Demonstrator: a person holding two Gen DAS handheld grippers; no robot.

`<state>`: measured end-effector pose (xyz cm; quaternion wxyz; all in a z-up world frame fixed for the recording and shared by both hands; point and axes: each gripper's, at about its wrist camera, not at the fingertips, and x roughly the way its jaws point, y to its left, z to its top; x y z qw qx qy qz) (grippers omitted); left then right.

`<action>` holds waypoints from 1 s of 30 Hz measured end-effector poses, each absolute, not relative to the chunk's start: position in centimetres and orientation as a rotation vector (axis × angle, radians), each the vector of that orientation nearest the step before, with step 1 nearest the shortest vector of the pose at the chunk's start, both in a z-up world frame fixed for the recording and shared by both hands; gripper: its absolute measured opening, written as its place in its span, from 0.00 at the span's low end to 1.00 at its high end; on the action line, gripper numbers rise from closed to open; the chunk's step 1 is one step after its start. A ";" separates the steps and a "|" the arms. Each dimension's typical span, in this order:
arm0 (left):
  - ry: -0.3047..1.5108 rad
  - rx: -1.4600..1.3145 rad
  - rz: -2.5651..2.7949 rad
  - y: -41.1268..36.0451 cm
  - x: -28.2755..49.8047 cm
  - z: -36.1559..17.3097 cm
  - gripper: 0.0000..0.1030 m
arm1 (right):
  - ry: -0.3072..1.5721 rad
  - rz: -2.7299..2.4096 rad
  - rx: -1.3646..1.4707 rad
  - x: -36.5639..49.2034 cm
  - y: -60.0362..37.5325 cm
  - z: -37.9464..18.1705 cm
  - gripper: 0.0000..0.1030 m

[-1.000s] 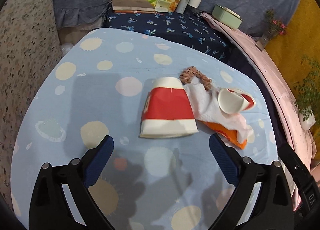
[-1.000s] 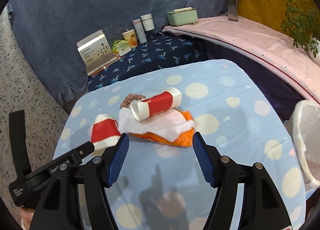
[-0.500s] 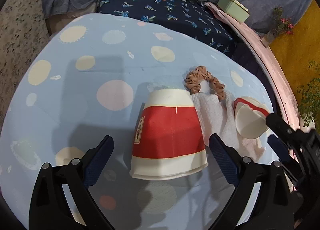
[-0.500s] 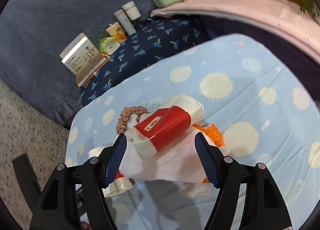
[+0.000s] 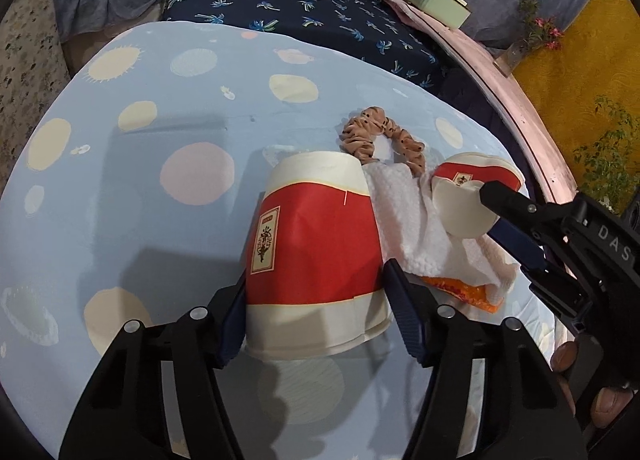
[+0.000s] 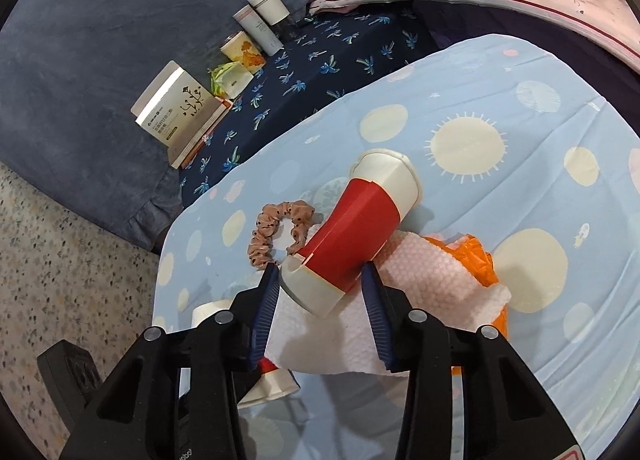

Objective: Collect trash
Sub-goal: 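Grasp a red paper cup with the left tool while the right tool grasps another cup, then carry both red paper cups with both tools over the bin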

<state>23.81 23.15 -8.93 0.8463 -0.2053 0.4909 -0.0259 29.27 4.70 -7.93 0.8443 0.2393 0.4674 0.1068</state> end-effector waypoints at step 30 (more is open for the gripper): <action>0.998 -0.416 -0.086 21.2 19.7 -6.2 0.31 | 0.921 0.189 0.581 25.5 -0.3 -4.9 0.46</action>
